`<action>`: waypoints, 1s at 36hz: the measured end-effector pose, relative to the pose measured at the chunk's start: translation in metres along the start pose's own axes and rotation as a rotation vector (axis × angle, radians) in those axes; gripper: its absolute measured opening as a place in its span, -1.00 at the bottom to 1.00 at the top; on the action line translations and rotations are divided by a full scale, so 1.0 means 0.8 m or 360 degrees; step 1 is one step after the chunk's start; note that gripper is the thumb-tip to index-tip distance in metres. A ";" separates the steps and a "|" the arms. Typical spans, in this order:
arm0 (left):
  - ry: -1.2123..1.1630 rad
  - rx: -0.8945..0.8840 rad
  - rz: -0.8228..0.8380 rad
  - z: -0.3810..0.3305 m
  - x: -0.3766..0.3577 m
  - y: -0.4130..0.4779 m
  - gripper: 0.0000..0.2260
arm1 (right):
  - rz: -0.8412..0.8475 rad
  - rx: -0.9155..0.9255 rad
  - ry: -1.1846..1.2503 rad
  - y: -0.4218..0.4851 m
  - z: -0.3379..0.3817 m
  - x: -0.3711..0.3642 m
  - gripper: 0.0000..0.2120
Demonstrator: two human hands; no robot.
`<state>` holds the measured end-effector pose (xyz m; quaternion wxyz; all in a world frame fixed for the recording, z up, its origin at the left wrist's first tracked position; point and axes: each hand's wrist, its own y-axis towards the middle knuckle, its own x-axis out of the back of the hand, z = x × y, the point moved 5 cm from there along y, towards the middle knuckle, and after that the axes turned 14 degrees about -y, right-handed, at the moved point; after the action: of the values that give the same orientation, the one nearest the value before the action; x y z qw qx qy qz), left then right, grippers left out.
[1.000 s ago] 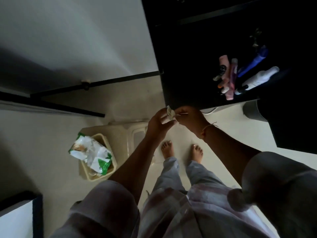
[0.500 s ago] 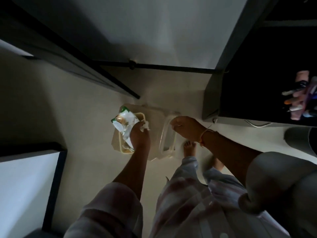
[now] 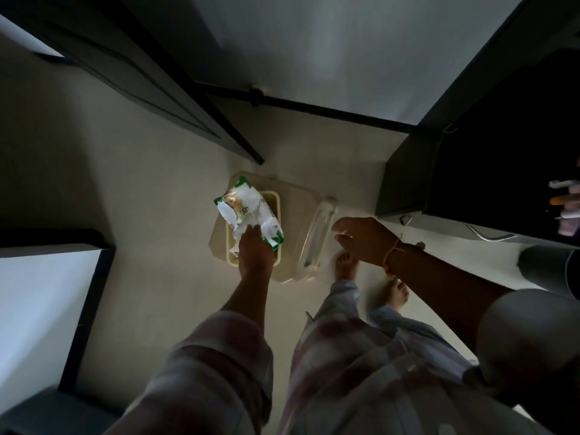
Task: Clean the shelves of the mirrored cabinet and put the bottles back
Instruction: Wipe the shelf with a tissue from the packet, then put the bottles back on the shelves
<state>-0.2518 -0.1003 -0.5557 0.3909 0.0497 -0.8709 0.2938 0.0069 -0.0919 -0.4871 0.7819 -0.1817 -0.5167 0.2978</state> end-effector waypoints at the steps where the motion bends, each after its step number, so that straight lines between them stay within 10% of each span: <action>1: 0.0013 -0.0051 -0.0012 -0.008 0.002 -0.004 -0.66 | -0.0018 -0.0018 0.0025 -0.001 -0.002 0.003 -0.68; 18: -0.0051 -0.1240 0.0538 -0.306 -0.110 -0.124 -0.59 | -0.0675 -0.0474 0.0295 -0.104 -0.123 0.097 -0.60; 36: 0.0079 -0.1715 0.0860 -0.456 -0.241 -0.275 -0.88 | -0.1192 -0.1044 0.0460 -0.289 -0.300 0.072 -0.88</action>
<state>0.1888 -0.1081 -0.3982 0.2929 -0.3853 -0.8695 -0.0989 0.3075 -0.2235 -0.4058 0.8002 -0.2589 -0.4993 -0.2082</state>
